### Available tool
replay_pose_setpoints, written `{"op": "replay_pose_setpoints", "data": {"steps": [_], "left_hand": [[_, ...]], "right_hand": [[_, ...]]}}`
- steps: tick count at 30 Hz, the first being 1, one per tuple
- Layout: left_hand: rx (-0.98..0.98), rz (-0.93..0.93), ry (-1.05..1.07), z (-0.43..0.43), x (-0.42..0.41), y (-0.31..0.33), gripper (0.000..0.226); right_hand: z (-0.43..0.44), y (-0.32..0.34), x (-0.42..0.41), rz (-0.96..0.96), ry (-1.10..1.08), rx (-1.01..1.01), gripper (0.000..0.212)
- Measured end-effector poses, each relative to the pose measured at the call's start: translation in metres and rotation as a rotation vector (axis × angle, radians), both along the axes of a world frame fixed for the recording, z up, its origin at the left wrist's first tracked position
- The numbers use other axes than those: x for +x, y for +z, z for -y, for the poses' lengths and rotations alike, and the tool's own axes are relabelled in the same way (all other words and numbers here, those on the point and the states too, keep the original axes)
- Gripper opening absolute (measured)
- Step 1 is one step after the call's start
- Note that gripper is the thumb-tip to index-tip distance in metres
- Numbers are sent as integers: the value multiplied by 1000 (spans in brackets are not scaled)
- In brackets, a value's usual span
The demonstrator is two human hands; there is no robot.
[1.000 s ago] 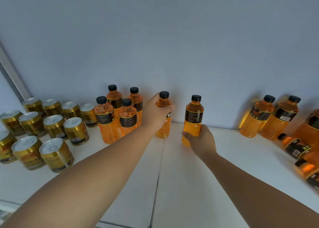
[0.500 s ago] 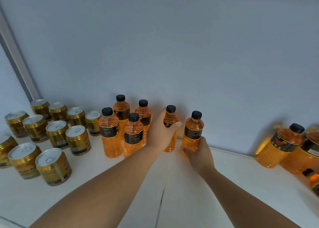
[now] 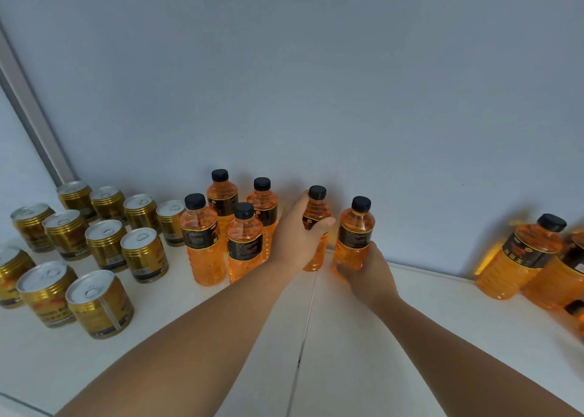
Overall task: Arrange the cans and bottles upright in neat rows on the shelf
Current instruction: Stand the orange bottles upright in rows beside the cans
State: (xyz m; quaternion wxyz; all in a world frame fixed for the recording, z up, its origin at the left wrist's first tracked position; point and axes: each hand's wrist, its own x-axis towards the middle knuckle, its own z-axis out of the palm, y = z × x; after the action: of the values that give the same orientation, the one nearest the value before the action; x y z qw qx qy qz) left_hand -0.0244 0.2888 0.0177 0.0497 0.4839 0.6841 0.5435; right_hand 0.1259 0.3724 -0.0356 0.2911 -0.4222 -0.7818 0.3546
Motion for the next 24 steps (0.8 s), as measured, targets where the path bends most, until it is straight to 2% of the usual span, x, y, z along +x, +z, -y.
{"op": "replay_pose_setpoints", "data": {"steps": [6, 10, 14, 19, 24], "left_hand": [[0, 19, 27, 2, -2, -7, 57], [-56, 100, 30, 6, -2, -22, 79], [-118, 117, 58, 11, 1, -40, 70], [-263, 94, 59, 19, 4, -56, 64], [-387, 23, 124, 36, 10, -61, 57]], "right_hand": [[-1, 3, -2, 63, -12, -16, 35], [-1, 5, -3, 98, -11, -62, 41], [-1, 3, 4, 147, -35, -88, 46], [8, -2, 15, 227, -137, -130, 84], [25, -6, 31, 259, -180, -89, 79]]}}
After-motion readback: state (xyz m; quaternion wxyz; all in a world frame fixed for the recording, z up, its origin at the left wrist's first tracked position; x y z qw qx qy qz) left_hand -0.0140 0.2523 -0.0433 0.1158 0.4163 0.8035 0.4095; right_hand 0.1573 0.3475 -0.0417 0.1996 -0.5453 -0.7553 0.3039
